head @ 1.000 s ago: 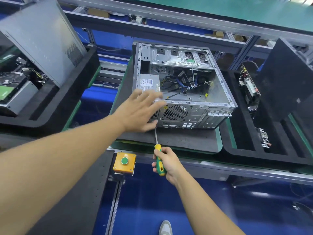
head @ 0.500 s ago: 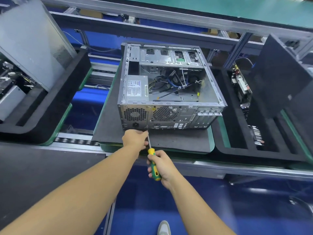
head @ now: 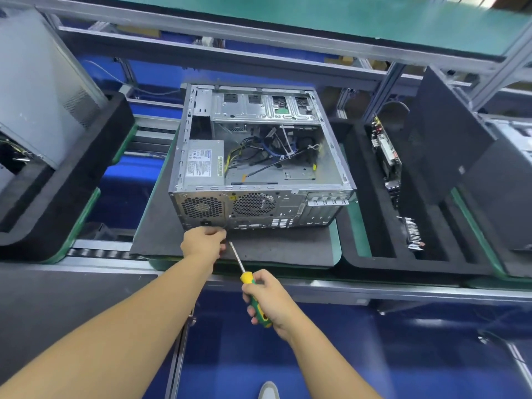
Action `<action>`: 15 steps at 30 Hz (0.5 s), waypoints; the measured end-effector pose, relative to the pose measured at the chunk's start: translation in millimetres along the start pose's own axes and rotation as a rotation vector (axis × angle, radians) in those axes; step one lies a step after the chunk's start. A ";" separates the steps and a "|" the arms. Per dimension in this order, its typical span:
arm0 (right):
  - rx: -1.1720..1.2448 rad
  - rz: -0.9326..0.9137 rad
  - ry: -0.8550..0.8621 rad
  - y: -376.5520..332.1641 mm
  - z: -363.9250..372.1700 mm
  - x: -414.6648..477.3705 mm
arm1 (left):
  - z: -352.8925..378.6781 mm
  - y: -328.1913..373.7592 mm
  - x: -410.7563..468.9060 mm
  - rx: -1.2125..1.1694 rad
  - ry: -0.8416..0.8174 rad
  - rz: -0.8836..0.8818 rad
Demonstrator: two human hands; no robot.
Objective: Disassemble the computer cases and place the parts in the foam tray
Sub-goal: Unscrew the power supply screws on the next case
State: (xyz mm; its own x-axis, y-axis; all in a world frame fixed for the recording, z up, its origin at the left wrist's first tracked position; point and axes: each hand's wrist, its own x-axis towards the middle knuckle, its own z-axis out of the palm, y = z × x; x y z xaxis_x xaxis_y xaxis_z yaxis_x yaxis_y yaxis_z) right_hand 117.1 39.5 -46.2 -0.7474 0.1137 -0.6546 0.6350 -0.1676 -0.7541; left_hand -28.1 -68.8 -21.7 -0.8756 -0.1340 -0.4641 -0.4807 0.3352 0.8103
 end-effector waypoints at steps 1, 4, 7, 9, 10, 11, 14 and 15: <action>0.036 -0.014 0.009 -2.0 -6.7 -4.1 | 0.5 0.6 -4.1 0.010 -0.012 0.030; 0.274 -0.122 0.103 -18.0 -30.0 -13.3 | 13.1 9.7 -27.6 0.033 -0.313 0.111; 0.381 -0.197 0.174 -43.5 -57.5 -20.5 | 41.3 32.5 -57.5 0.135 -0.551 0.390; 0.299 -0.208 0.181 -53.2 -77.5 -28.4 | 61.8 48.9 -76.2 0.221 -0.586 0.576; 0.252 -0.210 0.186 -54.7 -87.5 -32.8 | 70.6 54.1 -82.5 0.255 -0.580 0.631; 0.212 -0.207 0.187 -53.9 -97.0 -37.1 | 77.3 56.6 -86.9 0.279 -0.575 0.659; 0.100 -0.173 0.132 -45.3 -118.8 -46.3 | 90.8 54.4 -96.4 0.298 -0.626 0.622; 0.064 -0.170 0.110 -40.7 -125.0 -47.9 | 94.4 51.2 -99.1 0.297 -0.627 0.599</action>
State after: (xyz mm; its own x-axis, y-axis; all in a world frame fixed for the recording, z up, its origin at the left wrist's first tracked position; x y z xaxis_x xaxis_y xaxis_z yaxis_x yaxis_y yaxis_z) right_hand 151.5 163.3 9.2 -0.8144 0.2513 -0.5230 0.4856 -0.1982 -0.8514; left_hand 38.5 49.7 32.0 -0.7472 0.6411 -0.1752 0.1533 0.4228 0.8932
